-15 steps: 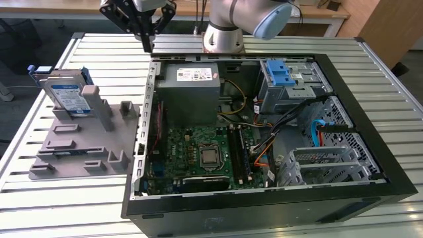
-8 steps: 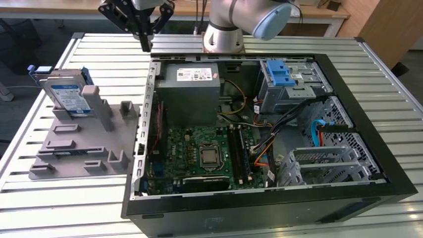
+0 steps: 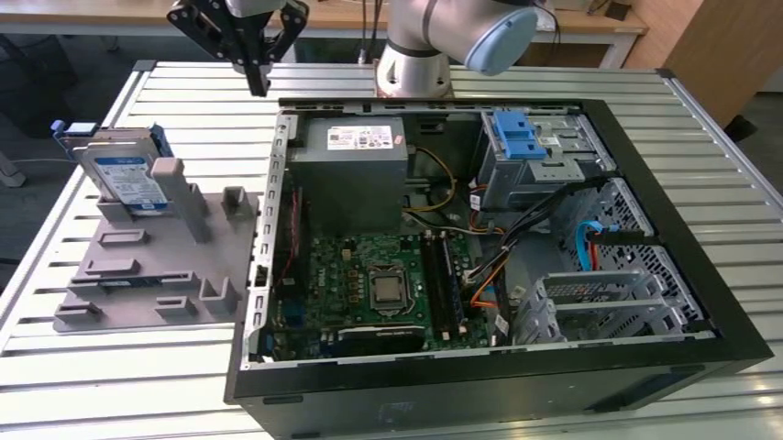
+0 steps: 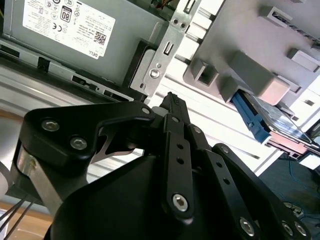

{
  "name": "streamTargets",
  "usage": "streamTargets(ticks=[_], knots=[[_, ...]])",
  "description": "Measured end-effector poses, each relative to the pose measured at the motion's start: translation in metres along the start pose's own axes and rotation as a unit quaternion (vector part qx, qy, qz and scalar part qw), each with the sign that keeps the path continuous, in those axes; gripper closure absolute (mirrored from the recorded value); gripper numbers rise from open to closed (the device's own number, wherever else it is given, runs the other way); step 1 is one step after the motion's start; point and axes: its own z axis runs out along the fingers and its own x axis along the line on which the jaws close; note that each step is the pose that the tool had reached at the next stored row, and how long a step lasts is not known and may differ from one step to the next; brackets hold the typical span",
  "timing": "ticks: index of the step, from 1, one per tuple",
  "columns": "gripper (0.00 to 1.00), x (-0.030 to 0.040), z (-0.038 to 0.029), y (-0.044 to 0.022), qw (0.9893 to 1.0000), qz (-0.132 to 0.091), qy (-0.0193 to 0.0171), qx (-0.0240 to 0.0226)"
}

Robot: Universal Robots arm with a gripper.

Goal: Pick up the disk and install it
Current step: 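Reach for the disk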

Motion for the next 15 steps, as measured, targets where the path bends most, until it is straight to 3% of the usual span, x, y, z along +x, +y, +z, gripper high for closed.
streamTargets(ticks=[4, 15], knots=[[0.89, 0.0053, 0.0005, -0.0004, 1.0000, 0.000, 0.0000, 0.0034], [0.89, 0.0252, 0.0017, -0.0020, 1.0000, 0.000, 0.0017, 0.0050]])
